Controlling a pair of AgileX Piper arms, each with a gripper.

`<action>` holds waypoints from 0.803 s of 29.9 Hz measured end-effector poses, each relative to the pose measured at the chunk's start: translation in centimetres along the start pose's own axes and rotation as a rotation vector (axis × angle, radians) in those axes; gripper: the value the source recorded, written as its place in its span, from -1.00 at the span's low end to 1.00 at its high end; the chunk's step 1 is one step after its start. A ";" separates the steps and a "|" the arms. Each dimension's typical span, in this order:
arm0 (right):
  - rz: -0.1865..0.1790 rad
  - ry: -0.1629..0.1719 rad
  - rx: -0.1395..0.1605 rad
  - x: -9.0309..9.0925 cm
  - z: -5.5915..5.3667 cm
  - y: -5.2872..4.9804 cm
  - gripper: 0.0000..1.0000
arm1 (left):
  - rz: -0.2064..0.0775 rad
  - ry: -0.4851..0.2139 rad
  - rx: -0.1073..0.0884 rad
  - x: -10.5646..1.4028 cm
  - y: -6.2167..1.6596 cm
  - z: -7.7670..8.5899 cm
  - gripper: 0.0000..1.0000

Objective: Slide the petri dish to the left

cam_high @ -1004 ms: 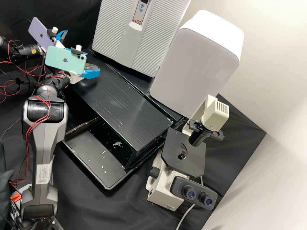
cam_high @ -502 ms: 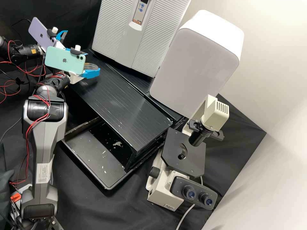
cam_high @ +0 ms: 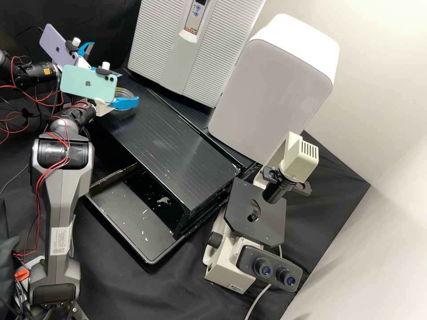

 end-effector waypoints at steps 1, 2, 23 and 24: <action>0.005 0.000 -0.012 -0.1 0.1 -0.1 1.00 | 0.000 0.000 0.000 0.0 0.00 0.0 1.00; 0.007 0.001 -0.020 -0.1 0.3 -0.2 1.00 | 0.000 0.000 0.000 0.0 0.00 0.0 1.00; 0.248 0.223 0.032 -8.5 2.6 0.9 1.00 | 0.000 0.000 0.000 0.0 0.00 0.0 1.00; 0.252 0.256 0.049 -9.0 2.6 0.9 1.00 | 0.000 0.000 0.000 0.0 0.00 0.0 1.00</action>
